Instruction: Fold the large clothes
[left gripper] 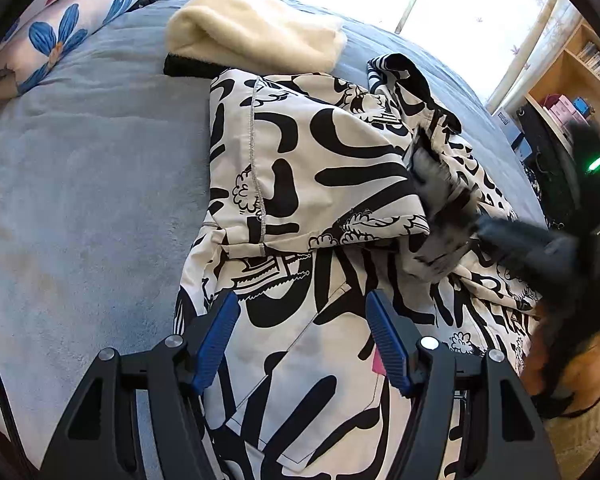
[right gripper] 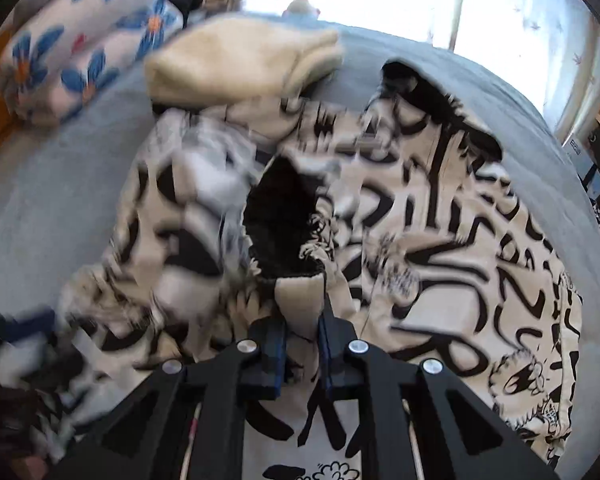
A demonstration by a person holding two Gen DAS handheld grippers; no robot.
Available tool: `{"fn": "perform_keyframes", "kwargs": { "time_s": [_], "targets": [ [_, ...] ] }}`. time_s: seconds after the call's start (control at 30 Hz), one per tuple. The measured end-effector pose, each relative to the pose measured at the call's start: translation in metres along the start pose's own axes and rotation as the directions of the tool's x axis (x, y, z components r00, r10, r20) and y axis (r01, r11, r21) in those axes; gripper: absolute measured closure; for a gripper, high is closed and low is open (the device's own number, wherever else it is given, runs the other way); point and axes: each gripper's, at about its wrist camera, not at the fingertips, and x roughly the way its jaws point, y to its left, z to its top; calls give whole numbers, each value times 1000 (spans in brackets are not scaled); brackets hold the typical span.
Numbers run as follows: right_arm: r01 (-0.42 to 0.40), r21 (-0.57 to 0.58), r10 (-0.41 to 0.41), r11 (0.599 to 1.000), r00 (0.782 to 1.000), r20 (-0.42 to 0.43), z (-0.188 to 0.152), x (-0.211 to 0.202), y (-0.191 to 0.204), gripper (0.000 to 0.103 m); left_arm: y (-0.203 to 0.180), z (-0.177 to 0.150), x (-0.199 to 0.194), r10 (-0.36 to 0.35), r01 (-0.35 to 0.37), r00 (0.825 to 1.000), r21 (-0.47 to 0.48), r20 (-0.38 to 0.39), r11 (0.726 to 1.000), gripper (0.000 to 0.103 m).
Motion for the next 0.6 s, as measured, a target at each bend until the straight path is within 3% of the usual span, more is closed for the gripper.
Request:
{"fn": "perform_keyframes", "kwargs": {
  "time_s": [0.17, 0.23, 0.3, 0.33, 0.37, 0.43, 0.6],
  "targets": [
    [-52, 213, 22, 976, 990, 142, 6, -51, -68, 90, 0, 1, 1, 8, -8, 1000, -1, 6, 1000, 38],
    [-57, 298, 20, 953, 992, 126, -7, -51, -98, 86, -1, -1, 1, 12, -12, 1000, 8, 5, 1000, 38],
    [-13, 376, -6, 927, 999, 51, -32, -38, -128, 81, -1, -2, 4, 13, -13, 1000, 12, -3, 1000, 38],
    [6, 407, -9, 914, 1000, 5, -43, -29, -137, 73, -1, -3, 6, 13, -13, 1000, 13, -10, 1000, 38],
    [3, 444, 17, 896, 999, -41, -57, -20, -150, 64, -2, -3, 7, 13, -13, 1000, 14, -15, 1000, 38],
    [-36, 510, 92, 859, 992, -87, -78, -7, -168, 62, -4, -3, 9, 15, -15, 1000, 22, -22, 1000, 38],
    [-91, 580, 150, 810, 987, -53, -90, -9, -198, 57, -6, 11, 10, 31, -29, 999, 68, -19, 997, 38]
  ]
}}
